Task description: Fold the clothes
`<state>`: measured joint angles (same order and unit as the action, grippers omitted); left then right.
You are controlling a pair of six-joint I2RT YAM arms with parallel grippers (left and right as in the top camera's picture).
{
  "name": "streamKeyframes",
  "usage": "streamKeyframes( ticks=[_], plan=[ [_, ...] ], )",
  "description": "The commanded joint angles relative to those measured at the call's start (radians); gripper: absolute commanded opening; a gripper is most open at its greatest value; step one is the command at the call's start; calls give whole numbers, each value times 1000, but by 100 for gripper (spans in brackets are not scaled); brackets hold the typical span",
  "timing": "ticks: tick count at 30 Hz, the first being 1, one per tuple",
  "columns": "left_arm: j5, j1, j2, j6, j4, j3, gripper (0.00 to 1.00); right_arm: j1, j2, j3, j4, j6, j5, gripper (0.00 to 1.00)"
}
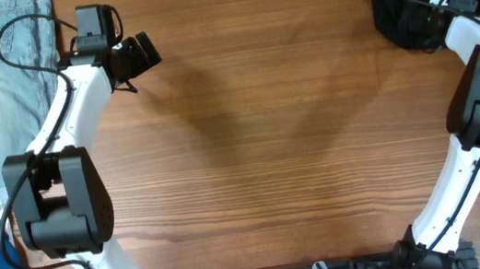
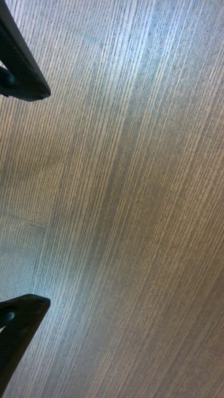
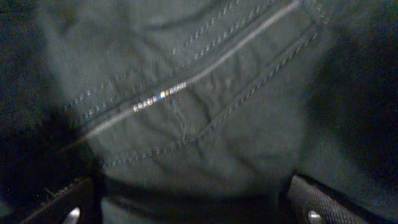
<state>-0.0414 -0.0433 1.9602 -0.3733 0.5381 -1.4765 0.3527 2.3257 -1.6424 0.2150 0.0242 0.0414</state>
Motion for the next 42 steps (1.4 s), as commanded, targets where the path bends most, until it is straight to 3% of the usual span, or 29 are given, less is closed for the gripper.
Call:
streamKeyframes(
  ticks=[1, 7, 17, 19, 22, 27, 34, 36, 42],
  plan=[
    [9, -1, 15, -9, 1, 3, 100, 4, -37, -14, 143, -9, 35, 100],
    [9, 0, 15, -9, 5, 3, 100, 4, -401, -26, 268, -24, 38, 100],
    [9, 0, 15, -9, 5, 3, 100, -111, -724, -26, 642, -31, 253, 100],
    [9, 0, 15, -9, 5, 3, 100, -179, -834, -26, 748, -113, 253, 100],
    [9, 0, 15, -9, 5, 3, 100, -254, -947, -26, 809, -389, 248, 100],
    [9, 0, 15, -9, 5, 3, 100, -269, -1048, -26, 966, -325, 230, 100],
    [9, 0, 15, -9, 5, 3, 100, -270, -1123, -13, 855, -67, 219, 100],
    [9, 0, 15, -9, 5, 3, 100, -271, -1177, 74, 730, -57, 224, 100],
    [9, 0, 15, -9, 5, 3, 100, -272, -1491, 656, 241, -24, 223, 100]
  ],
)
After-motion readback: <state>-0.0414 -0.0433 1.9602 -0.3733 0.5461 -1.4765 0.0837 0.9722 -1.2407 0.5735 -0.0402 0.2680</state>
